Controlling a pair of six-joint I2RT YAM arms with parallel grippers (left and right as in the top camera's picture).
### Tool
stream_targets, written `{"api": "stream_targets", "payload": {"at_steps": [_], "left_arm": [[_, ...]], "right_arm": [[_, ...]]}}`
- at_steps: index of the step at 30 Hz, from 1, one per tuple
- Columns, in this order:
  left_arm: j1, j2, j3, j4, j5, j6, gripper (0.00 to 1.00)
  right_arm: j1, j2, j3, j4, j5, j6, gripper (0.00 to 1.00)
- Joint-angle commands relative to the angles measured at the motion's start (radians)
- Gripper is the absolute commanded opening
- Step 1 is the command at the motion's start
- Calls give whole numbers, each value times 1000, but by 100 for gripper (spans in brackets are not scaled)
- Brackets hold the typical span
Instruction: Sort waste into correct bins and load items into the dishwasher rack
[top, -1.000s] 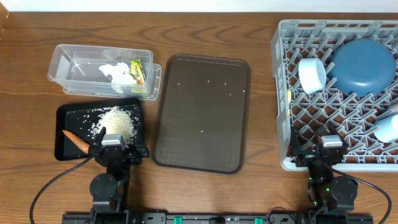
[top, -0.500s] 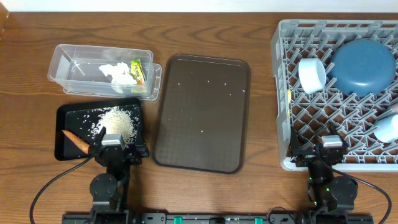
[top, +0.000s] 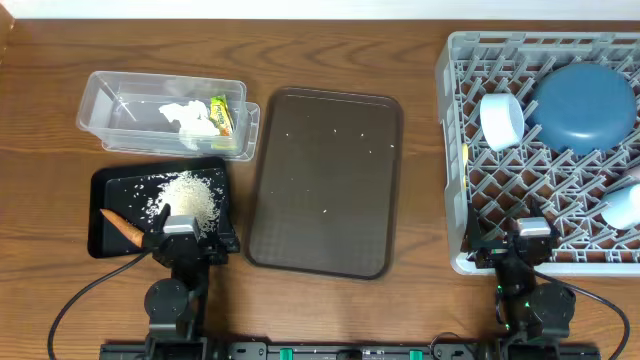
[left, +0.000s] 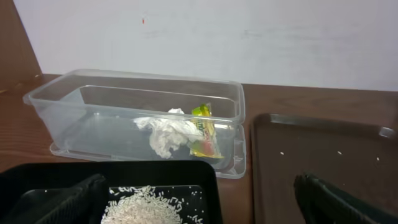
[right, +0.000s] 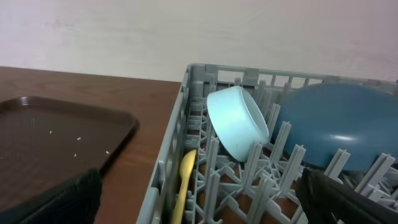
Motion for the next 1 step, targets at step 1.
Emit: {"api": "stream_targets", "payload": {"at_steps": [1], "left_arm": [[3,-6,-14,-47,-9,18,97]], "right_arm": [[13,-9,-2,-4,-4,-16,99]]}}
